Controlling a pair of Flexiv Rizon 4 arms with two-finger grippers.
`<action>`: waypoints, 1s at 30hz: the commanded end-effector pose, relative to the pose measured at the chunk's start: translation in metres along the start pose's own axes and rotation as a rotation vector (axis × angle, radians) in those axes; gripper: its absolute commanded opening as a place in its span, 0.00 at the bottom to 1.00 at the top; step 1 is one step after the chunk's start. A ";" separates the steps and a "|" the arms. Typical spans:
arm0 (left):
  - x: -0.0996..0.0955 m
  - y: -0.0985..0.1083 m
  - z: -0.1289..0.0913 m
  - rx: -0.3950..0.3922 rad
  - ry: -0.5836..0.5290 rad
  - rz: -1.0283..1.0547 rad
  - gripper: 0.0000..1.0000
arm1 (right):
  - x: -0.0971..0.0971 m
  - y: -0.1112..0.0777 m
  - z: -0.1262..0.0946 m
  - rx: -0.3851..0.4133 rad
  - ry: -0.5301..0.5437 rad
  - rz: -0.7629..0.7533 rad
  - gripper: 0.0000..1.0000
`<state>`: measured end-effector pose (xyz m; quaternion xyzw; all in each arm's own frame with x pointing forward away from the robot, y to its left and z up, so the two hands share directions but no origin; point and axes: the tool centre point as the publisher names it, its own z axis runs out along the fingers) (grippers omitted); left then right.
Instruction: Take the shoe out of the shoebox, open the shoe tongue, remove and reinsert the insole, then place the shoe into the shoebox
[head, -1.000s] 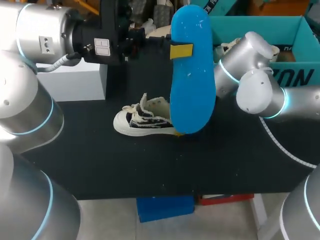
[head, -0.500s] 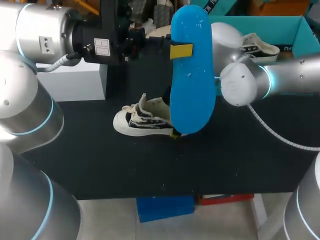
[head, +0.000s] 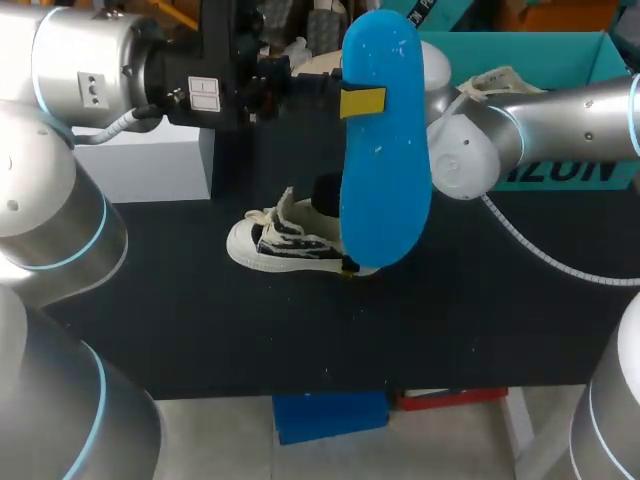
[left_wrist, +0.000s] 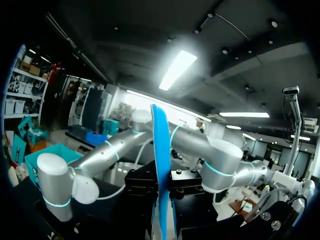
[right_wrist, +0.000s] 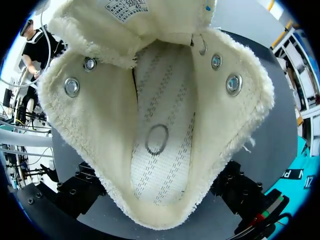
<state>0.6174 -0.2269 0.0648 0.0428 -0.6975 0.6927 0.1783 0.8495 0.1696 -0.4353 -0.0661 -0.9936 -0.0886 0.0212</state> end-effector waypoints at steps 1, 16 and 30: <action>0.001 0.001 0.001 -0.001 -0.004 -0.001 0.00 | 0.004 0.002 -0.010 0.042 -0.020 -0.003 1.00; 0.001 0.001 0.001 -0.001 -0.004 -0.001 0.00 | 0.016 0.009 -0.014 0.115 -0.073 -0.012 1.00; 0.001 0.001 0.001 -0.001 -0.004 -0.001 0.00 | 0.019 0.005 -0.011 0.102 -0.092 0.015 1.00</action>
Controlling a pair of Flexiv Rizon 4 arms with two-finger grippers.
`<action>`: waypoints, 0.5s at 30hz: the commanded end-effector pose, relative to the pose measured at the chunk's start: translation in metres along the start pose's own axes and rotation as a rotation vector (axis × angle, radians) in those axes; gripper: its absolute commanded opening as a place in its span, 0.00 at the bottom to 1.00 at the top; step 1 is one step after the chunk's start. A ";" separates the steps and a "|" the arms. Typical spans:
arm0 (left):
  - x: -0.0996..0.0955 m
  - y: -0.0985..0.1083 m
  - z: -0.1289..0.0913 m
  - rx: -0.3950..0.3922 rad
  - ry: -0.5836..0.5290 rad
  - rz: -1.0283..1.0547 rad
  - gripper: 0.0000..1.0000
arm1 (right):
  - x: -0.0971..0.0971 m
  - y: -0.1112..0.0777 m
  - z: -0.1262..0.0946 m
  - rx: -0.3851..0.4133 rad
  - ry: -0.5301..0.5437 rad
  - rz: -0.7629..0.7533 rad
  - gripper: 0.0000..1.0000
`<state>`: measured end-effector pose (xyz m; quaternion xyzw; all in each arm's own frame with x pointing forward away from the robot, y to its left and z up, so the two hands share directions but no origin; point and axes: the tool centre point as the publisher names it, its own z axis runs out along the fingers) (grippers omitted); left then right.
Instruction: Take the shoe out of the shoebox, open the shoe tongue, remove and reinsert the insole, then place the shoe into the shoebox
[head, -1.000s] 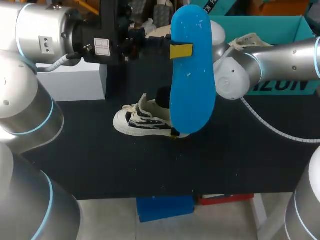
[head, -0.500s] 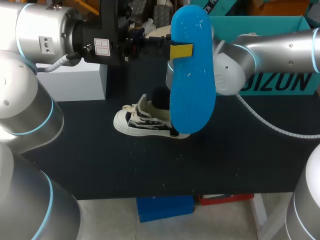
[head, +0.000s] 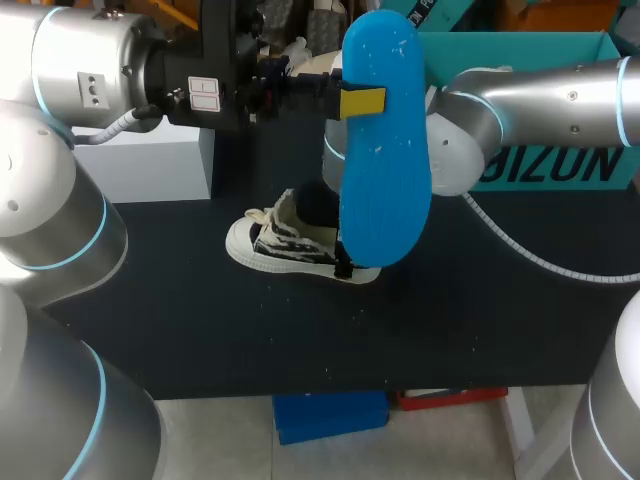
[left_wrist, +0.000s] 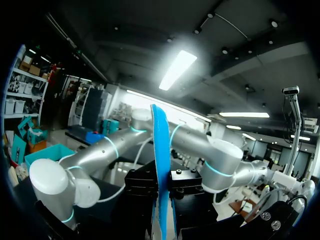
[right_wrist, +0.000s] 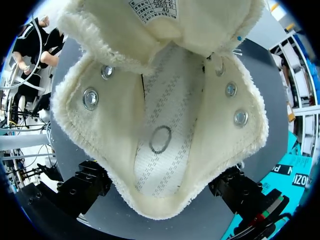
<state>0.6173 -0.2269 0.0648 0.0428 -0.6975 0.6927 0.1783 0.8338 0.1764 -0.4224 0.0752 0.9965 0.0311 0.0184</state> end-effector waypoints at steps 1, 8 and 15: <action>0.001 0.001 0.001 -0.001 -0.004 -0.001 0.00 | 0.001 -0.002 0.000 -0.008 -0.005 0.003 1.00; 0.001 0.001 0.001 -0.001 -0.004 -0.001 0.00 | -0.007 -0.007 -0.001 -0.001 -0.020 0.031 1.00; 0.001 0.001 0.001 -0.001 -0.004 -0.001 0.00 | -0.015 -0.012 -0.003 0.004 -0.028 0.037 1.00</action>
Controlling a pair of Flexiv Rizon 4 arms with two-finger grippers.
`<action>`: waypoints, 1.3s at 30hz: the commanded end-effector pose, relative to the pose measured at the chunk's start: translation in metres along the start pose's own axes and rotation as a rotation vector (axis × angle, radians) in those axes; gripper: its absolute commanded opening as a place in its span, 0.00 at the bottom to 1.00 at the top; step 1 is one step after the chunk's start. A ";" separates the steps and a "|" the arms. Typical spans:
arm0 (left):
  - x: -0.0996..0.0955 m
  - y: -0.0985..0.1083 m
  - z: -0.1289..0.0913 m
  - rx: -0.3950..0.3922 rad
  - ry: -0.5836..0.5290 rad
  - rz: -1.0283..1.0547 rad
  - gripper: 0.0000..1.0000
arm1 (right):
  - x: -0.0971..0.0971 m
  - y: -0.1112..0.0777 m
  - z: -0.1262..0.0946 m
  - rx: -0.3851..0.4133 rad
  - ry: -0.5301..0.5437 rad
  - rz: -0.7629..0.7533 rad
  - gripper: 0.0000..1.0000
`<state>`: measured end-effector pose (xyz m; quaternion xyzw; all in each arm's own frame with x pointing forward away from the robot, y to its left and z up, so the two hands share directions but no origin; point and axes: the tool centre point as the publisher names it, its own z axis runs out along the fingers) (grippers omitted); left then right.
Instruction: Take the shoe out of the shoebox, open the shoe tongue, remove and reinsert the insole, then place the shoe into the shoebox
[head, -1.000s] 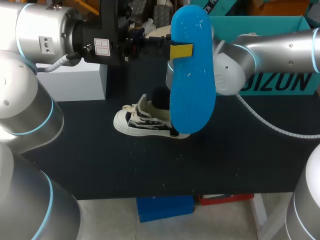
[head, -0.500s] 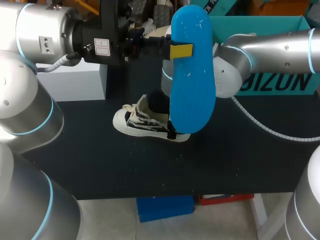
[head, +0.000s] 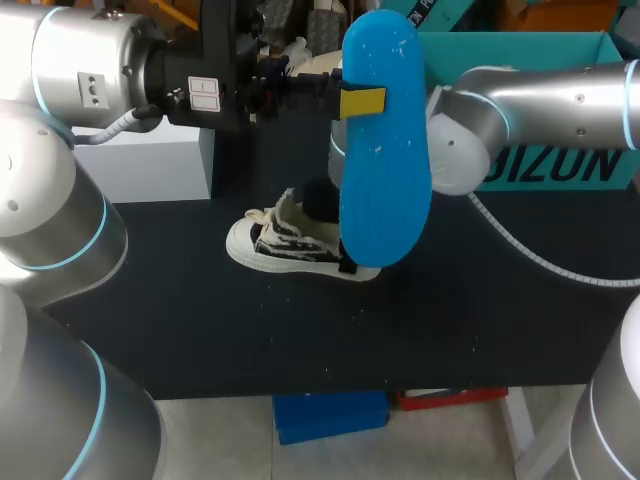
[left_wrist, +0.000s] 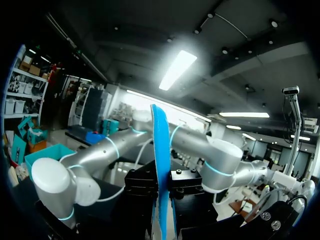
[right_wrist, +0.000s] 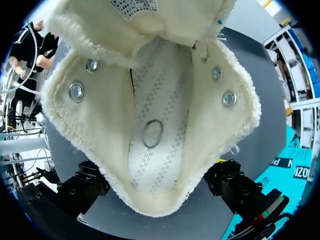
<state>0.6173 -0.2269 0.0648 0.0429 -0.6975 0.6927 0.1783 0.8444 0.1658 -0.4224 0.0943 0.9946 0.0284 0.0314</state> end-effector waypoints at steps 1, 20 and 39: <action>0.001 0.001 0.001 -0.001 -0.004 -0.001 0.00 | -0.004 -0.004 -0.003 0.001 -0.001 -0.001 1.00; 0.001 0.001 0.001 -0.001 -0.004 -0.001 0.00 | 0.003 -0.024 -0.011 -0.169 -0.016 -0.053 1.00; 0.001 0.001 0.001 -0.001 -0.004 -0.001 0.00 | 0.000 -0.035 -0.012 -0.525 -0.087 -0.061 1.00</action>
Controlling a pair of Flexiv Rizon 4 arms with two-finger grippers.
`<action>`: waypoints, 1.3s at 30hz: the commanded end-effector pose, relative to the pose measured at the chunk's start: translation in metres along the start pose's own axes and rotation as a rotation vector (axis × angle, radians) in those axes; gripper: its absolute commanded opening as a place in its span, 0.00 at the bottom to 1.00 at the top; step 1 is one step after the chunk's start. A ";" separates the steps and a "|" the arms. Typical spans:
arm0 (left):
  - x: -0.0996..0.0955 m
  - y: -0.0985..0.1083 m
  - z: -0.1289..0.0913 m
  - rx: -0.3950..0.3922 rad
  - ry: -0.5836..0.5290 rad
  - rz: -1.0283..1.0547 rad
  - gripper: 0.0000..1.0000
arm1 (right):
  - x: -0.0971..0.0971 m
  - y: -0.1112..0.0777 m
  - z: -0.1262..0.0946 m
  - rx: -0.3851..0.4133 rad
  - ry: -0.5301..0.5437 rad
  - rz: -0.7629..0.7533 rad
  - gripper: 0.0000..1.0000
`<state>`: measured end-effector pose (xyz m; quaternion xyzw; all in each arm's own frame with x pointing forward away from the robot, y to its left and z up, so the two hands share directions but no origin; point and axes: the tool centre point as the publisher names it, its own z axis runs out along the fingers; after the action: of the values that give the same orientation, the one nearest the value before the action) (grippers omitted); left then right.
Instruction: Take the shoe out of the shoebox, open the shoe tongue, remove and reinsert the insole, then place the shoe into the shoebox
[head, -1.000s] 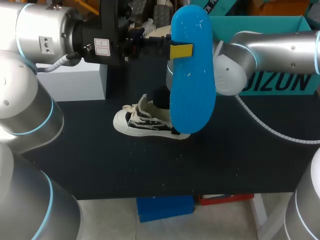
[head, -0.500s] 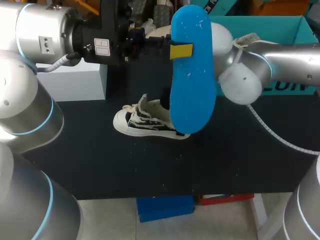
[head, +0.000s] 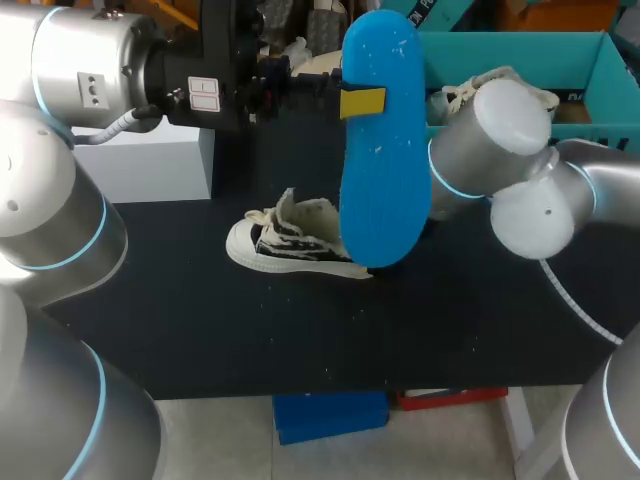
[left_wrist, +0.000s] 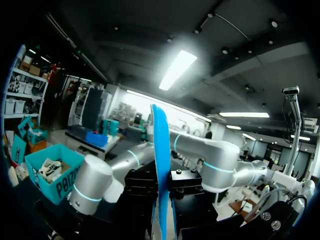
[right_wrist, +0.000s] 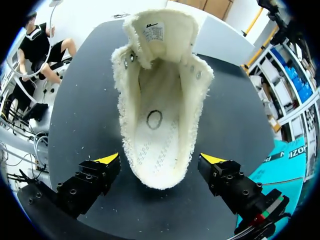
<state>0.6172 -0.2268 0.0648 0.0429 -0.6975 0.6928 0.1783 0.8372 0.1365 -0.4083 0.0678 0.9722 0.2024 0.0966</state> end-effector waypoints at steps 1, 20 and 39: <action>0.001 0.001 0.001 -0.001 -0.004 -0.001 0.00 | -0.001 -0.007 0.002 -0.172 0.009 -0.013 1.00; 0.001 0.001 0.001 -0.001 -0.004 -0.001 0.00 | -0.001 -0.022 0.010 -0.394 -0.025 0.022 1.00; 0.001 0.001 0.001 -0.001 -0.004 -0.001 0.00 | -0.010 -0.027 0.018 -0.499 -0.018 0.025 1.00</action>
<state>0.6171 -0.2268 0.0648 0.0430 -0.6975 0.6928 0.1782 0.8469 0.1176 -0.4317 0.0583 0.8968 0.4227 0.1167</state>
